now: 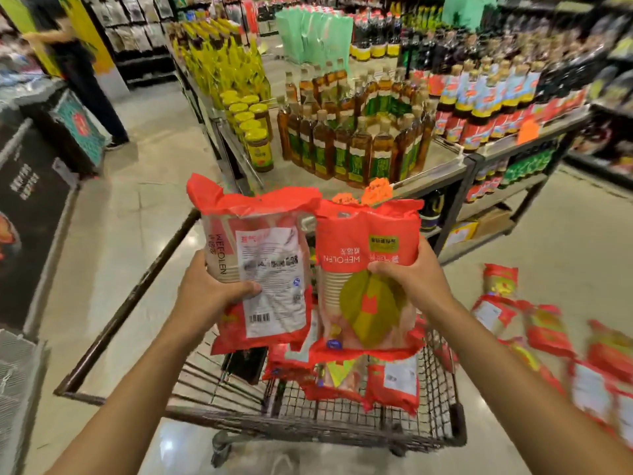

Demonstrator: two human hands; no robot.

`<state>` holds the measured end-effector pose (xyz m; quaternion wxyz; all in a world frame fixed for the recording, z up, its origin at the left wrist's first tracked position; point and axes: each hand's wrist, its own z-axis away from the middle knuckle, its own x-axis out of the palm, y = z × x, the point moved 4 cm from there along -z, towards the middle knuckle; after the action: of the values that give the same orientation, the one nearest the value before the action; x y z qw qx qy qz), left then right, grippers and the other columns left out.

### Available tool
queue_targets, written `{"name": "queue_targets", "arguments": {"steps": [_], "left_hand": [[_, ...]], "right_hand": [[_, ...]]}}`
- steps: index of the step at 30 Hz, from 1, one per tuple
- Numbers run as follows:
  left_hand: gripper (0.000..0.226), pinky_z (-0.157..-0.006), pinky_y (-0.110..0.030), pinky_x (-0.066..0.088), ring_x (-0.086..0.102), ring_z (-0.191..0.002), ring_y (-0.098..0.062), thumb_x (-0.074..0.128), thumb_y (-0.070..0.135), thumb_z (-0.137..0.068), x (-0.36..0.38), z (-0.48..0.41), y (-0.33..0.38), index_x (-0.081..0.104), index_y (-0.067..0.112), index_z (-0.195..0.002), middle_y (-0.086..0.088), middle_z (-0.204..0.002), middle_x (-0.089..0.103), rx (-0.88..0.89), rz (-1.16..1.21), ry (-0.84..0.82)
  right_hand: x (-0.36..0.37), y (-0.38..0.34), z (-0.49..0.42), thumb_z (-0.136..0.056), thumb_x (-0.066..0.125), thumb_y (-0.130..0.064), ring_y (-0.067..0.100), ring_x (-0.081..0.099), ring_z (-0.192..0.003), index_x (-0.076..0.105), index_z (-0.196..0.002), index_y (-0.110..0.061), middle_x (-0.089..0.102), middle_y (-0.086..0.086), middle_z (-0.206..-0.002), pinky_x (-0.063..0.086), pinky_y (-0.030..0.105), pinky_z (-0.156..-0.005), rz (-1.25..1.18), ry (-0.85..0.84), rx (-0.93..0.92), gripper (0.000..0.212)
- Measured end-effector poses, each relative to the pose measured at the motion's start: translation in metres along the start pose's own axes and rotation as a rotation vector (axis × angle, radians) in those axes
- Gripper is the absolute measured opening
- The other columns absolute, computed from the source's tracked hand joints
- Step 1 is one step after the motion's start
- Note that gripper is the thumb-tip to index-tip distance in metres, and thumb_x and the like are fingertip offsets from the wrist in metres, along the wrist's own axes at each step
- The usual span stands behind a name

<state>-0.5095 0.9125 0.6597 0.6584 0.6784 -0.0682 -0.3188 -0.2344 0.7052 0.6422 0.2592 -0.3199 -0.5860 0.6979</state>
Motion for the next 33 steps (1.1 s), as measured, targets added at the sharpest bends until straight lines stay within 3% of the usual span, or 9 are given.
{"name": "queue_targets", "arguments": {"steps": [5,9,14,18,20,22,26,29,33], "left_hand": [[0.064,-0.075,-0.047,0.064,0.077,-0.087,-0.023,0.092,-0.001,-0.061,0.013,-0.064,-0.024,0.061,0.019,-0.112,-0.005,-0.103,0.078,-0.01,0.1,-0.102],[0.078,-0.073,-0.05,0.064,0.077,-0.089,-0.028,0.096,0.014,-0.05,0.035,-0.105,-0.064,0.058,0.017,-0.118,-0.007,-0.106,0.077,-0.116,0.167,-0.243],[0.091,-0.08,-0.05,0.062,0.077,-0.093,-0.028,0.101,0.013,-0.04,0.09,-0.127,-0.12,0.059,0.009,-0.121,-0.01,-0.108,0.077,-0.266,0.158,-0.401],[0.085,-0.086,-0.051,0.061,0.077,-0.09,-0.024,0.102,0.024,-0.036,0.141,-0.127,-0.165,0.066,0.013,-0.111,-0.005,-0.101,0.079,-0.352,0.072,-0.51],[0.068,-0.082,-0.032,0.062,0.076,-0.082,-0.011,0.101,0.014,-0.047,0.167,-0.124,-0.188,0.068,0.011,-0.106,-0.006,-0.097,0.079,-0.39,0.025,-0.541],[0.061,-0.076,-0.017,0.057,0.073,-0.077,-0.004,0.1,0.012,-0.05,0.189,-0.124,-0.209,0.067,0.011,-0.101,-0.008,-0.092,0.077,-0.455,-0.009,-0.551],[0.083,-0.084,-0.05,0.062,0.077,-0.09,-0.021,0.105,0.033,-0.04,0.231,-0.127,-0.292,0.068,0.015,-0.112,-0.002,-0.103,0.079,-0.594,-0.021,-0.599],[0.093,-0.083,-0.045,0.062,0.077,-0.092,-0.017,0.103,0.043,-0.038,0.255,-0.127,-0.334,0.064,0.02,-0.119,0.003,-0.104,0.078,-0.636,-0.137,-0.57],[0.096,-0.08,-0.038,0.058,0.071,-0.093,-0.019,0.103,0.035,-0.044,0.281,-0.134,-0.35,0.049,0.019,-0.122,0.002,-0.108,0.071,-0.677,-0.219,-0.495]], "right_hand": [[0.005,0.014,-0.02,-0.065,0.093,-0.015,0.011,0.073,-0.091,0.06,-0.116,-0.023,0.075,0.0,-0.106,0.06,0.036,-0.083,0.038,0.156,0.069,0.061],[0.015,0.032,-0.028,-0.066,0.09,-0.004,-0.005,0.07,-0.067,0.06,-0.104,-0.024,0.074,-0.002,-0.097,0.054,0.012,-0.058,0.064,0.224,0.134,0.052],[0.005,0.09,-0.027,-0.067,0.091,-0.008,0.021,0.073,-0.091,0.059,-0.117,-0.023,0.074,0.005,-0.106,0.059,0.033,-0.073,0.077,0.304,0.293,0.062],[-0.01,0.153,-0.023,-0.057,0.095,-0.017,0.021,0.075,-0.086,0.06,-0.118,-0.021,0.075,0.007,-0.106,0.059,0.03,-0.067,0.105,0.342,0.45,0.071],[-0.019,0.191,-0.025,-0.054,0.096,-0.025,0.022,0.075,-0.089,0.058,-0.123,-0.022,0.075,0.005,-0.108,0.061,0.036,-0.073,0.12,0.337,0.518,0.08],[-0.025,0.219,-0.032,-0.064,0.093,-0.012,0.023,0.073,-0.09,0.059,-0.111,-0.028,0.074,0.004,-0.105,0.059,0.036,-0.074,0.116,0.357,0.561,0.06],[-0.025,0.287,-0.055,-0.059,0.096,-0.018,0.019,0.072,-0.079,0.061,-0.106,-0.022,0.075,0.002,-0.096,0.06,0.032,-0.068,0.132,0.318,0.682,0.059],[-0.034,0.373,-0.065,-0.036,0.099,-0.045,0.023,0.076,-0.081,0.064,-0.113,-0.019,0.078,0.001,-0.095,0.062,0.051,-0.077,0.159,0.282,0.725,0.089],[-0.026,0.398,-0.082,-0.056,0.097,-0.021,0.025,0.072,-0.083,0.057,-0.106,-0.023,0.073,0.004,-0.096,0.061,0.044,-0.077,0.19,0.315,0.815,0.064]]}}
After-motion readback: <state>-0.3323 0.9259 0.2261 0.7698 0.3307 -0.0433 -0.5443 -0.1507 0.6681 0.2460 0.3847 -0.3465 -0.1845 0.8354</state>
